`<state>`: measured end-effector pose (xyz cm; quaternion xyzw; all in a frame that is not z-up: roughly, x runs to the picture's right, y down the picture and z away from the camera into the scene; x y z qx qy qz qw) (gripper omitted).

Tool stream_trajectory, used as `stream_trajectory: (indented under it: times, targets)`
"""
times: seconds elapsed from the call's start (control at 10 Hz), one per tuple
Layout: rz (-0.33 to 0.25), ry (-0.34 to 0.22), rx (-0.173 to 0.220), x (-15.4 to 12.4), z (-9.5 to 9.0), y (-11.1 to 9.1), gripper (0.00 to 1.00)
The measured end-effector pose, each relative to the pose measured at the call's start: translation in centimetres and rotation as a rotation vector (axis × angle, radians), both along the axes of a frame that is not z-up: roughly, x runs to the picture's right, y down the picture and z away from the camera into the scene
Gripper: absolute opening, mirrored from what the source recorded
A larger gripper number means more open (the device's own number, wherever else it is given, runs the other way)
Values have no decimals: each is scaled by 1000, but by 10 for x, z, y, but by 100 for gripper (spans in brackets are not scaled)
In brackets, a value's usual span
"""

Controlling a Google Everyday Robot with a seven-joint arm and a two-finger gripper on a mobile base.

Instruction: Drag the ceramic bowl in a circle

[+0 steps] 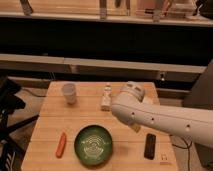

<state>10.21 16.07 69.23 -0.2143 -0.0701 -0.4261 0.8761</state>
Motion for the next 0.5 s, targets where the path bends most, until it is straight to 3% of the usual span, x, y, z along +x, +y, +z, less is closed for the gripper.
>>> stream_trajectory:
  times: [0.5]
  targets:
    - [-52,-73,7,-11,3,11,80]
